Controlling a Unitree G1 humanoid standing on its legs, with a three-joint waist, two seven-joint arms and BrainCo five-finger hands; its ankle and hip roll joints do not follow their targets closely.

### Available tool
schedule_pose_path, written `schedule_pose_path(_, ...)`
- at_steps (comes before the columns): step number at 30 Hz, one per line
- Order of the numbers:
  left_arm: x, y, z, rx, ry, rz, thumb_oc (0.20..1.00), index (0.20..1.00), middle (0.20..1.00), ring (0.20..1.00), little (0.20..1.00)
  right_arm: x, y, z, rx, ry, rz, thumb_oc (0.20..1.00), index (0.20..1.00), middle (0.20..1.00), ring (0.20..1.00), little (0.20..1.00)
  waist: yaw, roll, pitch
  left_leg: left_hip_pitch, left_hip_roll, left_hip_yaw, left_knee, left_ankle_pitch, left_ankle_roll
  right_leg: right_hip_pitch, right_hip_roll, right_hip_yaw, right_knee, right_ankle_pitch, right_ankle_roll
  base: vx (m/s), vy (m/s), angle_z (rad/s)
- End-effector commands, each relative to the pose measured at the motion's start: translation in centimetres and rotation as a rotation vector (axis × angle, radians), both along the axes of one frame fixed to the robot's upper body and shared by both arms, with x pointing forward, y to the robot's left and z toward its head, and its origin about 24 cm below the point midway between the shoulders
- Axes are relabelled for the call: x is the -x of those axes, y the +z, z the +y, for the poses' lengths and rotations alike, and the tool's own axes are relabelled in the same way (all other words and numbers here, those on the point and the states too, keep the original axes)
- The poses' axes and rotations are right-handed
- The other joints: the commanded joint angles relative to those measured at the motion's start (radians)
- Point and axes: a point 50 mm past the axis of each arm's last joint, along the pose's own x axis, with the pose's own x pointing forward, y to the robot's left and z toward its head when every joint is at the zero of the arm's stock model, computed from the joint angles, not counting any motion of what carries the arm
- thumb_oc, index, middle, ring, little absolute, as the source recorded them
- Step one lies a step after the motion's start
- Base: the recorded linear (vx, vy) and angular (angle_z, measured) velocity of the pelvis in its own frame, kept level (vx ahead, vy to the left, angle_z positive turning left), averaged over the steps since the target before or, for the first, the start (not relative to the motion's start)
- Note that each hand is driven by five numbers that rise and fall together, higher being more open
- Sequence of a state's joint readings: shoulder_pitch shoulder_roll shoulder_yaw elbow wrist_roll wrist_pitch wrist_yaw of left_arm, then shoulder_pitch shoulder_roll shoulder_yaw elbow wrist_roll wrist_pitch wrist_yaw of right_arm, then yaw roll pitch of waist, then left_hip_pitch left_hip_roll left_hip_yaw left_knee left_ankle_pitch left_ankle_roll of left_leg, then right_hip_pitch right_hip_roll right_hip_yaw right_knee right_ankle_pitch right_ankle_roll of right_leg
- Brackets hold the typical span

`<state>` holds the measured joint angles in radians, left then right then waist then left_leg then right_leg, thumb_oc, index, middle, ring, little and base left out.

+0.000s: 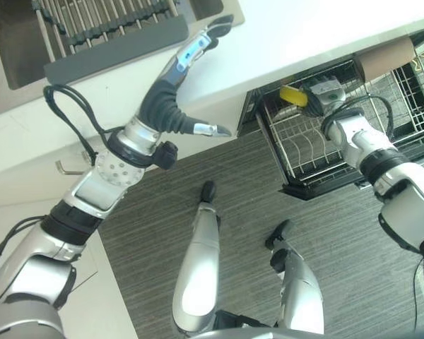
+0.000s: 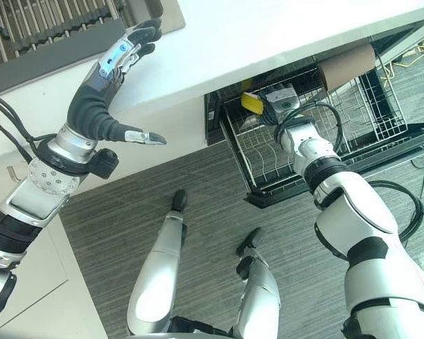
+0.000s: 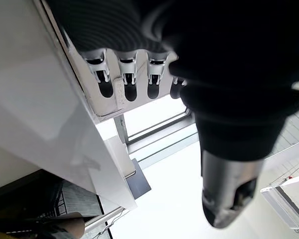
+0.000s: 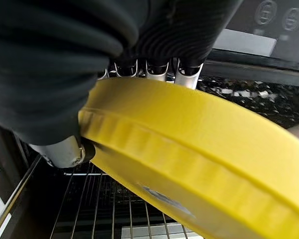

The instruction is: Place the dishes in the dishwasher.

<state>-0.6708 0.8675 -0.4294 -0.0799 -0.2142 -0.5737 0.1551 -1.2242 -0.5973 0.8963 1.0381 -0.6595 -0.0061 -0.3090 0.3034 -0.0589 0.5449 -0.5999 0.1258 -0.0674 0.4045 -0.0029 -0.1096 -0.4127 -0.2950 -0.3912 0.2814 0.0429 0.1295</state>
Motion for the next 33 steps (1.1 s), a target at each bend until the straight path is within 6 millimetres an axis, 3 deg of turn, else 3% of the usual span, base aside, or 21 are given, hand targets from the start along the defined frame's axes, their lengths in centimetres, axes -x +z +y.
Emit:
schedule_pose_path(1, 0.6, -1.2, 0.1, 0.010, -0.011, 0.007, 1.000, 1.000, 1.000, 1.000, 1.000, 0.2, -1.6, -1.5, 0.117, -0.031, 0.121, 0.200, 0.200, 0.200, 0.200, 0.200, 0.019, -0.003, -0.025, -0.048, -0.027, -0.008, 0.039, -0.090, 0.044, -0.033, -0.031, 0.028, 0.009, 0.003, 0.073, -0.01, -0.006, 0.05)
schedule_pose_path(7, 0.8, -1.1, 0.5, -0.026, -0.009, 0.003, 1.000, 1.000, 1.000, 1.000, 1.000, 1.4, -5.5, -0.6, 0.106, 0.137, 0.441, 0.200, 0.200, 0.200, 0.200, 0.200, 0.030, -0.019, -0.025, -0.059, -0.025, -0.015, 0.049, -0.097, 0.052, -0.065, -0.038, 0.021, 0.054, -0.003, 0.076, 0.01, -0.052, 0.03)
schedule_pose_path(12, 1.1, -1.3, 0.5, -0.028, -0.016, -0.007, 1.000, 1.000, 1.000, 1.000, 1.000, 1.9, -7.4, -0.5, 0.076, 0.138, 0.554, 0.200, 0.200, 0.200, 0.200, 0.200, 0.033, -0.011, -0.025, -0.069, -0.035, -0.020, 0.047, -0.095, 0.061, -0.102, -0.044, 0.026, 0.086, -0.007, 0.076, 0.01, -0.005, 0.04)
schedule_pose_path(25, 1.3, -1.5, 0.6, -0.012, -0.002, -0.024, 1.000, 1.000, 1.000, 1.000, 1.000, 2.3, -9.0, -2.2, -0.065, 0.033, 0.676, 0.200, 0.200, 0.200, 0.200, 0.200, 0.019, 0.014, -0.025, -0.107, -0.055, -0.028, 0.049, -0.083, 0.074, -0.177, -0.046, 0.047, 0.135, -0.010, 0.066, 0.00, 0.007, 0.01)
schedule_pose_path(32, 1.2, -1.6, 0.5, 0.003, 0.006, -0.022, 1.000, 1.000, 1.000, 1.000, 1.000, 1.8, -7.6, -3.2, -0.118, -0.028, 0.543, 0.200, 0.200, 0.200, 0.200, 0.200, 0.005, 0.029, -0.025, -0.121, -0.060, -0.025, 0.060, -0.082, 0.079, -0.206, -0.046, 0.060, 0.159, -0.012, 0.060, 0.00, 0.010, 0.00)
schedule_pose_path(33, 1.2, -1.6, 0.5, 0.004, 0.009, -0.020, 1.000, 1.000, 1.000, 1.000, 1.000, 1.7, -7.4, -3.5, -0.149, -0.046, 0.511, 0.467, 0.467, 0.467, 0.467, 0.467, 0.003, 0.030, -0.025, -0.121, -0.059, -0.023, 0.062, -0.083, 0.079, -0.207, -0.046, 0.062, 0.162, -0.013, 0.060, 0.00, 0.053, 0.01)
